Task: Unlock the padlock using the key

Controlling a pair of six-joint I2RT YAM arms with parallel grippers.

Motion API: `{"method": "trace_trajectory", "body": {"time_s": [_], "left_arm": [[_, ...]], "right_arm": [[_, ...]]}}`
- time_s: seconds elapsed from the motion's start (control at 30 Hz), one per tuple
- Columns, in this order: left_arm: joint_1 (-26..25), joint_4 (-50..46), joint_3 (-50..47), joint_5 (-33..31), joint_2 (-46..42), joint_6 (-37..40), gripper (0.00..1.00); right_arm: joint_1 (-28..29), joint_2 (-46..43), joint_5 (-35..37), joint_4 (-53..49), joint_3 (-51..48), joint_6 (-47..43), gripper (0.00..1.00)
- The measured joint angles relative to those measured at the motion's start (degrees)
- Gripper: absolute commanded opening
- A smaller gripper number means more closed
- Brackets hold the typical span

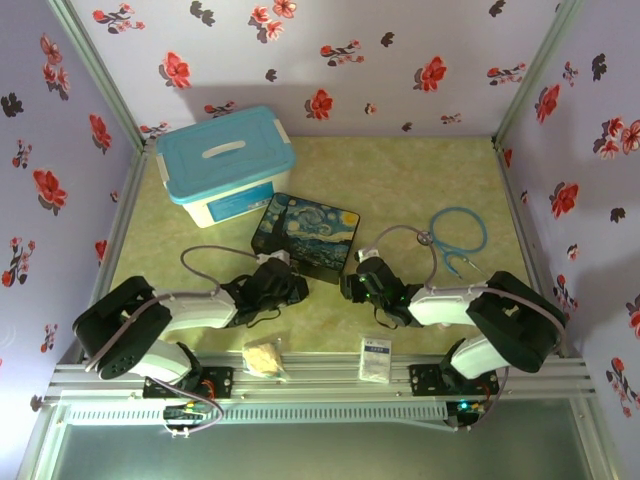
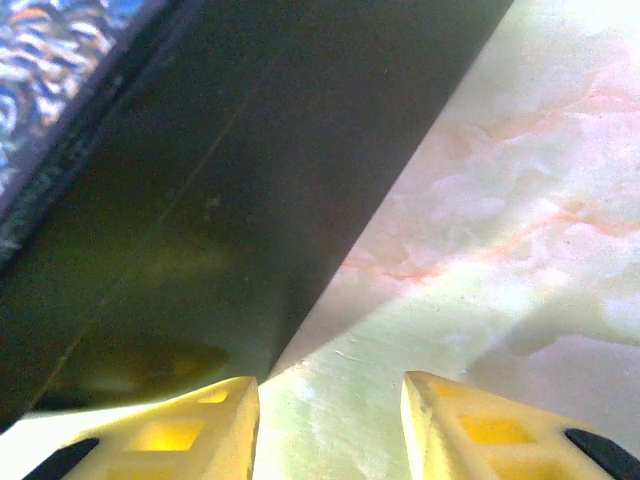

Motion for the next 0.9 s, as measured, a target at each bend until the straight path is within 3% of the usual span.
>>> {"method": "trace_trajectory", "body": {"time_s": [0.23, 0.53, 0.7, 0.9], "left_arm": [[-2.7, -1.4, -0.4, -6.8, -0.3, -1.1, 0.33], [-5.2, -1.4, 0.4, -11.7, 1.7, -1.6, 0.3], [-7.8, -11.3, 5.1, -16.5, 2.1, -0.5, 0.17], [-9.3, -23.0, 10.2, -21.3, 3.4, 0.4, 0.22]], "right_arm": [[0.0, -0.8, 0.2, -0.2, 0.0, 0.0, 0.43], [0.0, -1.1, 0.4, -0.4, 0.0, -0.1, 0.42], [0.0, -1.1, 0.7, -0.5, 0.0, -0.1, 0.43], [0.0, -1.1, 0.9, -0.5, 0.0, -0.1, 0.43]]}}
